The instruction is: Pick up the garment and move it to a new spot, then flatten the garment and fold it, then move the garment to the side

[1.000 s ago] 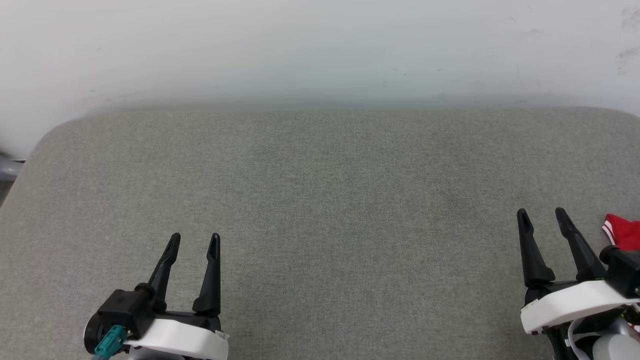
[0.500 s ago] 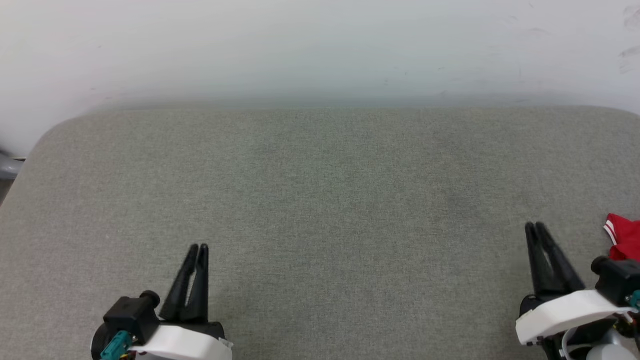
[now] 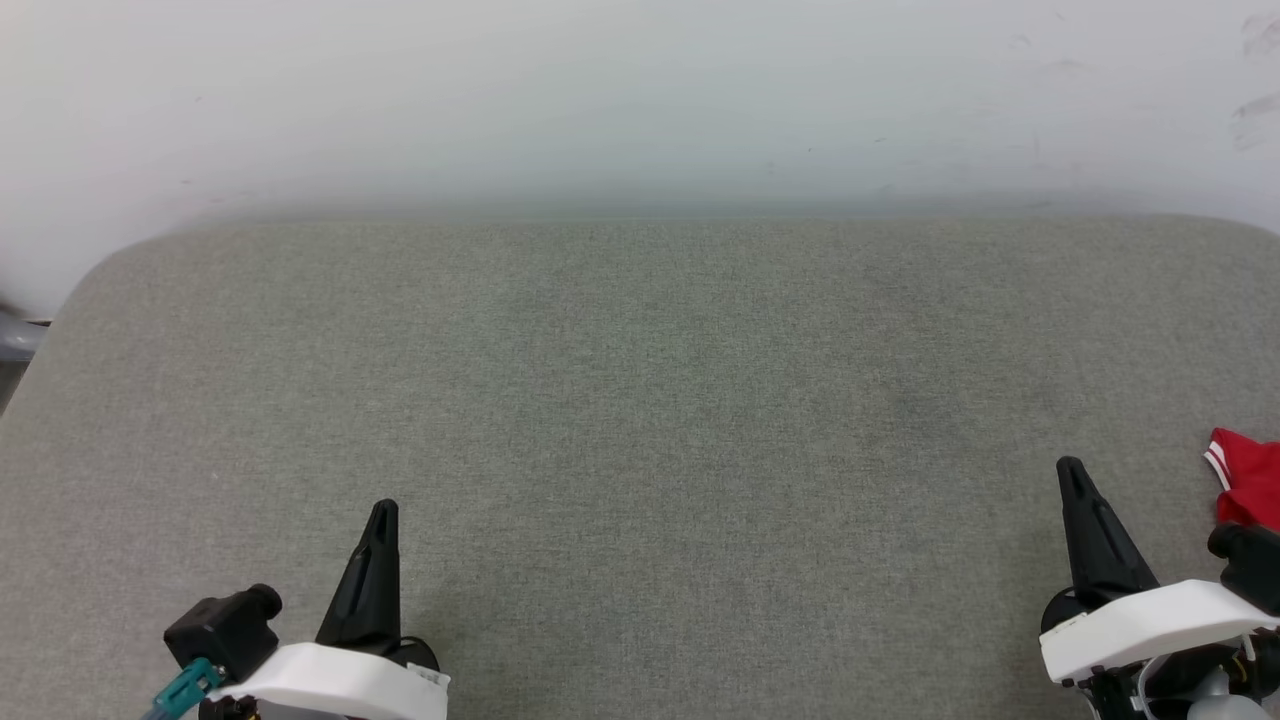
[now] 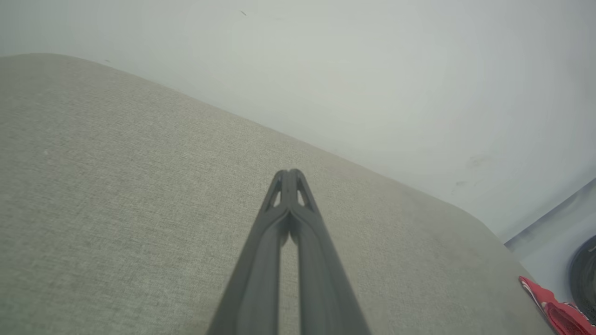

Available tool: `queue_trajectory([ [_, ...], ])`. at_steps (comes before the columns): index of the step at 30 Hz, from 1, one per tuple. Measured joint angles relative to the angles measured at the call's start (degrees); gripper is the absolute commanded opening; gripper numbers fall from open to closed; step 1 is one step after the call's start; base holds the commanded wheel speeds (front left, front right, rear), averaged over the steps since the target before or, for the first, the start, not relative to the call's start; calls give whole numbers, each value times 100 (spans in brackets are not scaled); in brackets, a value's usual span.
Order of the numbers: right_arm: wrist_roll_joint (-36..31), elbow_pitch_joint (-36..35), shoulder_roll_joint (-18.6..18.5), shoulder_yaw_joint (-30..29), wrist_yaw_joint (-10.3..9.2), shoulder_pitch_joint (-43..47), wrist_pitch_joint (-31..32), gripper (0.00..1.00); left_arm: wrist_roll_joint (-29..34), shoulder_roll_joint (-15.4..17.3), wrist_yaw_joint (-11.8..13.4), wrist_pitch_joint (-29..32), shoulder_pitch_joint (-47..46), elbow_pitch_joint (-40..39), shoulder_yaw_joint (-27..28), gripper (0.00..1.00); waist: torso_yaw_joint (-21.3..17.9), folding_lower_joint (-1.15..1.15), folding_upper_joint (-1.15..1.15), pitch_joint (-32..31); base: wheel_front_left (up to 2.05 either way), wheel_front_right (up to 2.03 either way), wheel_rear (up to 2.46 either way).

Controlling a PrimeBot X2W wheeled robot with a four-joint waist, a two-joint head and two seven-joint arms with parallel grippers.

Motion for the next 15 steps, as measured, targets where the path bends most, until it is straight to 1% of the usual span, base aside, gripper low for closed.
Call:
queue_trajectory([
  [7,622,64,20,-26,0,-13,101,0,-658,23,0,152,-76,96,37,0,-5,0,0,-14,0,0,0],
  [8,875,90,30,-38,0,-21,148,0,-931,30,0,208,-99,124,55,0,-7,0,0,-20,0,0,0],
  [15,1450,141,47,-66,0,-41,245,0,-1519,51,0,348,-183,189,101,0,-12,0,0,-33,0,0,0],
])
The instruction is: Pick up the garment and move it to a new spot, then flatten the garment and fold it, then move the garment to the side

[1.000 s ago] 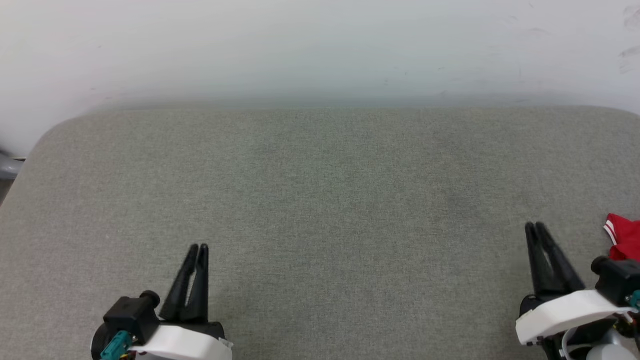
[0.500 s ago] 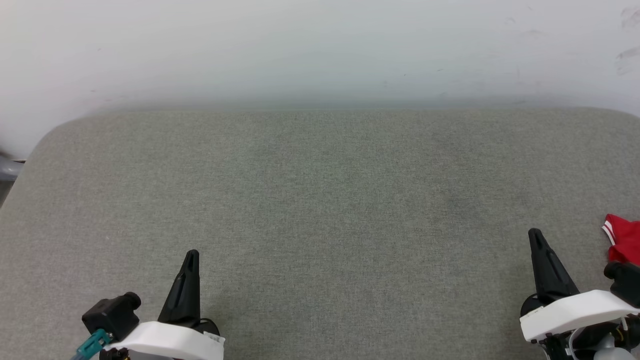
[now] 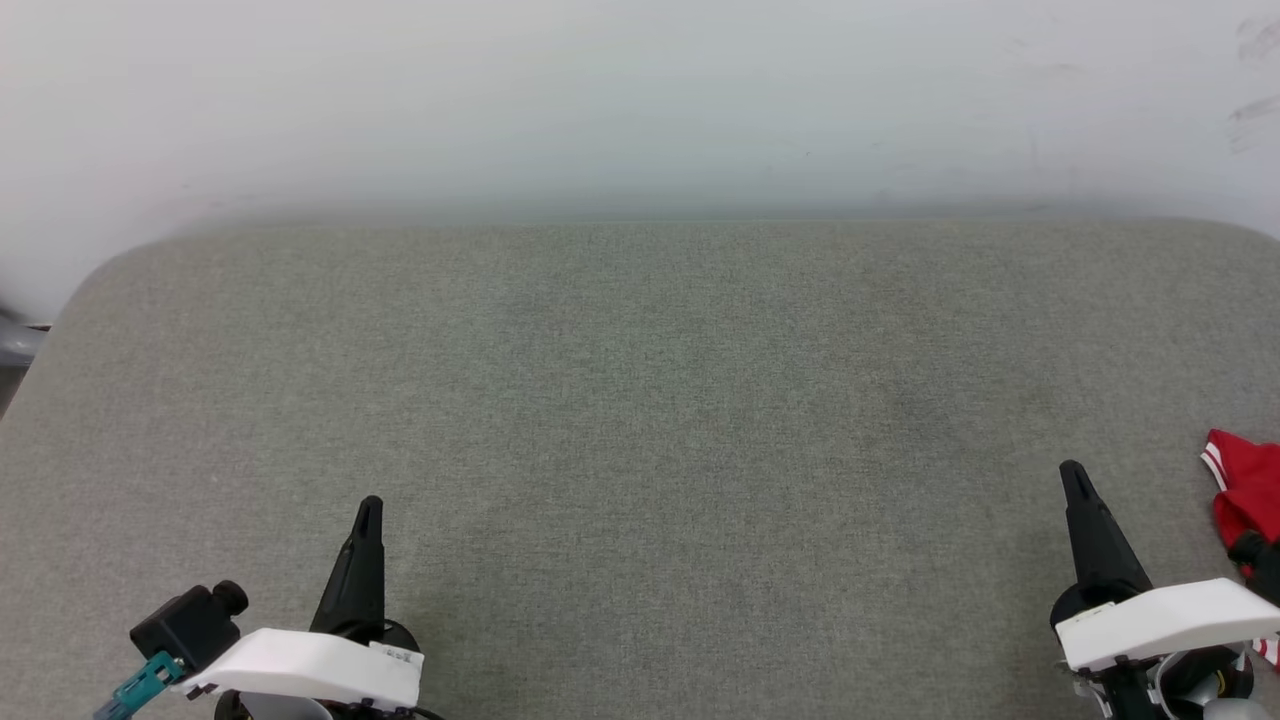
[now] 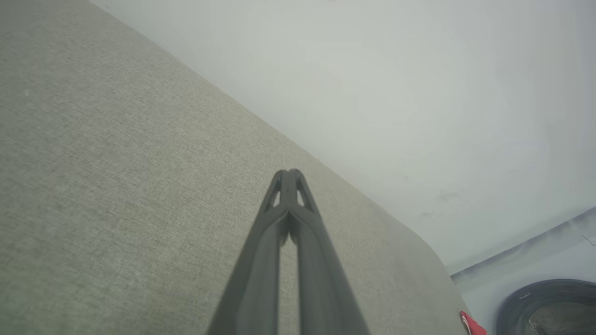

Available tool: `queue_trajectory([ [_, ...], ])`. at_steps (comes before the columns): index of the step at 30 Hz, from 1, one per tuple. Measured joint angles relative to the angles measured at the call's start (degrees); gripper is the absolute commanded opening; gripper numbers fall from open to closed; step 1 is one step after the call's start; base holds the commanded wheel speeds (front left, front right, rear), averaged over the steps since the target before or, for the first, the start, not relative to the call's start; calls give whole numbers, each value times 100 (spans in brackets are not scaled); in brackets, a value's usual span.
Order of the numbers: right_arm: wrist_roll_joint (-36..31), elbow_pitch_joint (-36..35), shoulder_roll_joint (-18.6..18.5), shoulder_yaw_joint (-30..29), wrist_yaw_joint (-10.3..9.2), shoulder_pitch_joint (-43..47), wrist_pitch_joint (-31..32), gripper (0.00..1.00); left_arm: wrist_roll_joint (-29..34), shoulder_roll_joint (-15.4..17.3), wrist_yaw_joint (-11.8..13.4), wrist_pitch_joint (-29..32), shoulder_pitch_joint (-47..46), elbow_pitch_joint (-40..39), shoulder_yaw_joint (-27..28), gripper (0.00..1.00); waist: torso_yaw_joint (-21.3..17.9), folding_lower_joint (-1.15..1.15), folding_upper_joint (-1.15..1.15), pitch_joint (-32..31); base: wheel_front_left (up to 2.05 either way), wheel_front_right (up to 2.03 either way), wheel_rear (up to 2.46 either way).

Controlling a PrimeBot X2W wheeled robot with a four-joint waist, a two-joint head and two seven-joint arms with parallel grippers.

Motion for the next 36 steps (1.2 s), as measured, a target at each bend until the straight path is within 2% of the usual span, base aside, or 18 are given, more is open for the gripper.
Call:
queue_trajectory([
  [36,2324,218,104,-112,0,-151,405,0,-2387,29,-1,611,-244,266,203,0,-26,0,0,-70,0,0,0],
])
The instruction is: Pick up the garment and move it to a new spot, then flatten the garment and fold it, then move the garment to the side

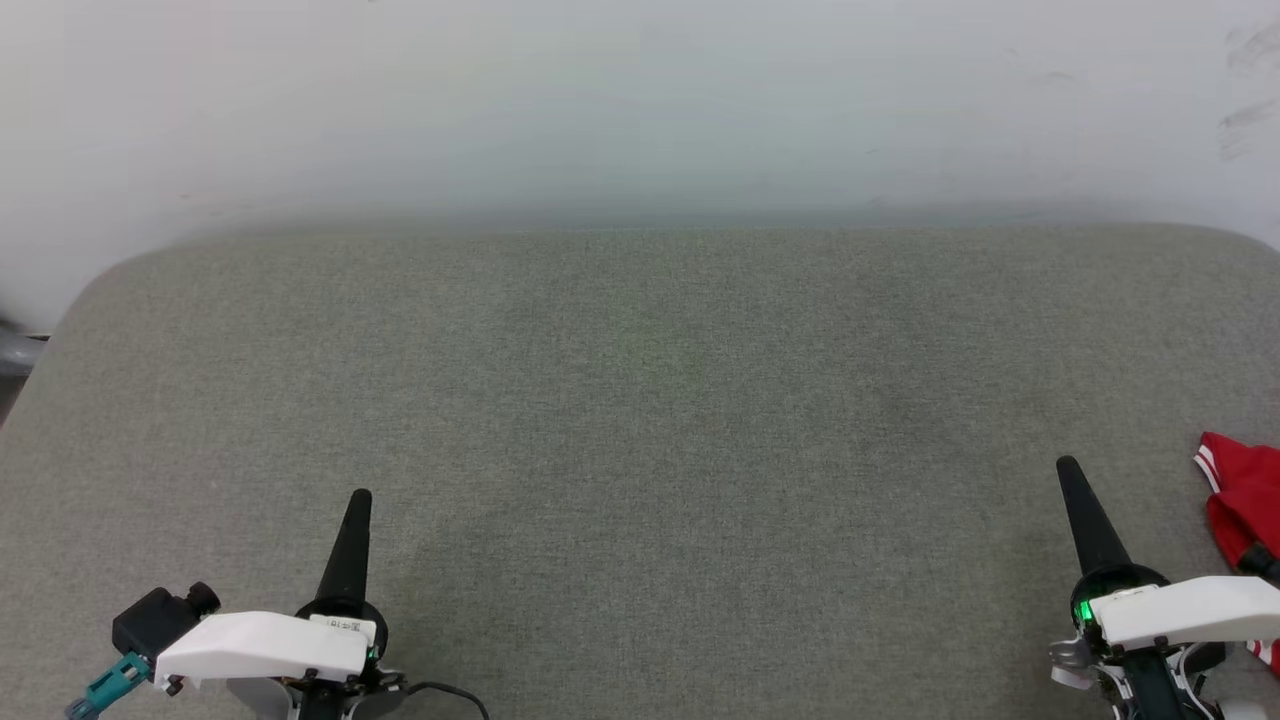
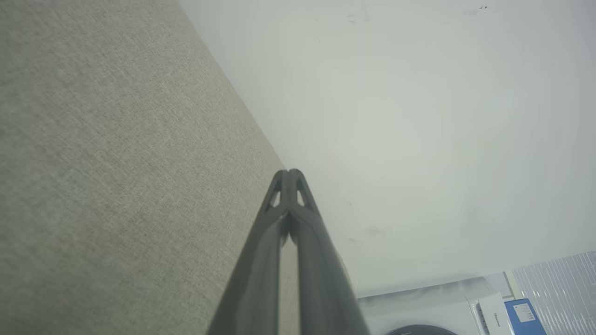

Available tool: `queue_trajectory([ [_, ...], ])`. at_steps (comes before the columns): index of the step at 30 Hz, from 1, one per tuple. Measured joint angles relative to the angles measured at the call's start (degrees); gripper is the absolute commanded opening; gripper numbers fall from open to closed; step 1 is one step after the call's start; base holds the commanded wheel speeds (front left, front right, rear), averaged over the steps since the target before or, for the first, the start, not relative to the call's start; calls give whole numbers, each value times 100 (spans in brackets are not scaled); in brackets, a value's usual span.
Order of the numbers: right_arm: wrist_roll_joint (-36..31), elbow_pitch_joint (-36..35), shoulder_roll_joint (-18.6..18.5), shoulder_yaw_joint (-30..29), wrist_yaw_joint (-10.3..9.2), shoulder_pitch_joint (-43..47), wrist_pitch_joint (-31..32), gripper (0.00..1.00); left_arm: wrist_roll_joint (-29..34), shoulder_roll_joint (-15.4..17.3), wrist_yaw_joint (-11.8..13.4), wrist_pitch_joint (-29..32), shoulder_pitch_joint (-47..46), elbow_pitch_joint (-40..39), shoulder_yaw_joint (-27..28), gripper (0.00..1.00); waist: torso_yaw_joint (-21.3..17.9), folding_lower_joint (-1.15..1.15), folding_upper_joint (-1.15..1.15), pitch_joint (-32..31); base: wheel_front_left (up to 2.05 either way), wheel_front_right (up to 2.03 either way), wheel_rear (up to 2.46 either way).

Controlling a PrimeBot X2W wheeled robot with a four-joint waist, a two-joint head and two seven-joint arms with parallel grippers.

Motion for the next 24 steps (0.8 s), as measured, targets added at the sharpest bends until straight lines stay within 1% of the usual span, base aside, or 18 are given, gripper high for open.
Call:
queue_trajectory([
  [24,1185,121,45,-60,0,-55,203,0,-1184,-8,-4,346,-131,145,132,0,-17,0,0,-47,0,0,0],
])
